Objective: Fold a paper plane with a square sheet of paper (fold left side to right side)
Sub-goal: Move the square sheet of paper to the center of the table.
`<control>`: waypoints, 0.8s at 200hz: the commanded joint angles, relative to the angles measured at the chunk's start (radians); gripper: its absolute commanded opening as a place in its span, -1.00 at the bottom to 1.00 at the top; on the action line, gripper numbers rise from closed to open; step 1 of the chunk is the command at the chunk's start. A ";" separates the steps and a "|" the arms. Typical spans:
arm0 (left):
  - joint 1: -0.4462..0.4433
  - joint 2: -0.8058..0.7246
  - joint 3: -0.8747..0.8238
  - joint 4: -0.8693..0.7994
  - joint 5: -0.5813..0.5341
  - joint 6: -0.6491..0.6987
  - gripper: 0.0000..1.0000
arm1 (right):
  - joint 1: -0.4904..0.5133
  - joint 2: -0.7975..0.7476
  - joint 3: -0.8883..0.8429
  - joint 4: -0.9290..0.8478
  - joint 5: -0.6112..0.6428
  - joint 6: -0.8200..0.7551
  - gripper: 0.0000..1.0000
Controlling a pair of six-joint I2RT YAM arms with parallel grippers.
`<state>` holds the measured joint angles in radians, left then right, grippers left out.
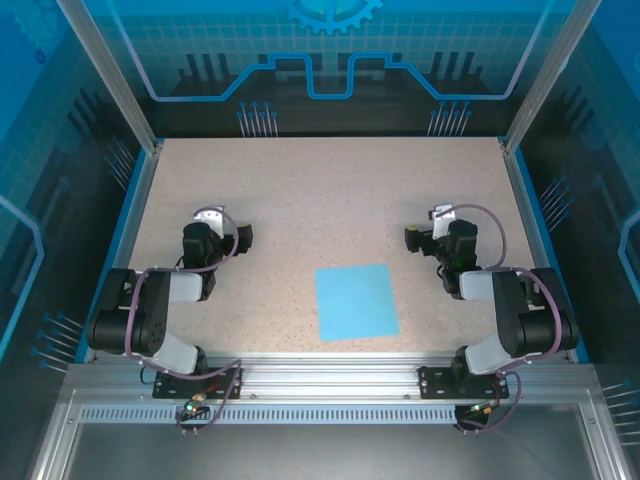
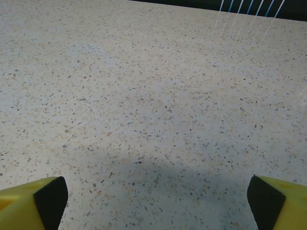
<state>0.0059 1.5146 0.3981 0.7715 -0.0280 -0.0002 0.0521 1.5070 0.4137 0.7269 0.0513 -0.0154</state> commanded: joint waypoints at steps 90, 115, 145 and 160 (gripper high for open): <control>0.007 0.001 0.019 0.010 0.022 -0.005 0.97 | 0.000 -0.004 0.014 0.031 0.010 0.014 1.00; 0.007 0.001 0.018 0.012 0.023 -0.006 0.97 | -0.001 -0.004 0.014 0.030 0.006 0.014 1.00; 0.006 -0.042 0.043 -0.055 -0.009 -0.018 0.97 | -0.001 -0.005 0.012 0.034 0.007 0.016 1.00; 0.006 -0.122 0.077 -0.181 -0.032 -0.025 0.97 | -0.002 -0.036 0.045 -0.045 0.042 0.032 1.00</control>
<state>0.0059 1.4986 0.4103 0.7200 -0.0303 -0.0013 0.0521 1.5066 0.4141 0.7250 0.0528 -0.0139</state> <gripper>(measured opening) 0.986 0.997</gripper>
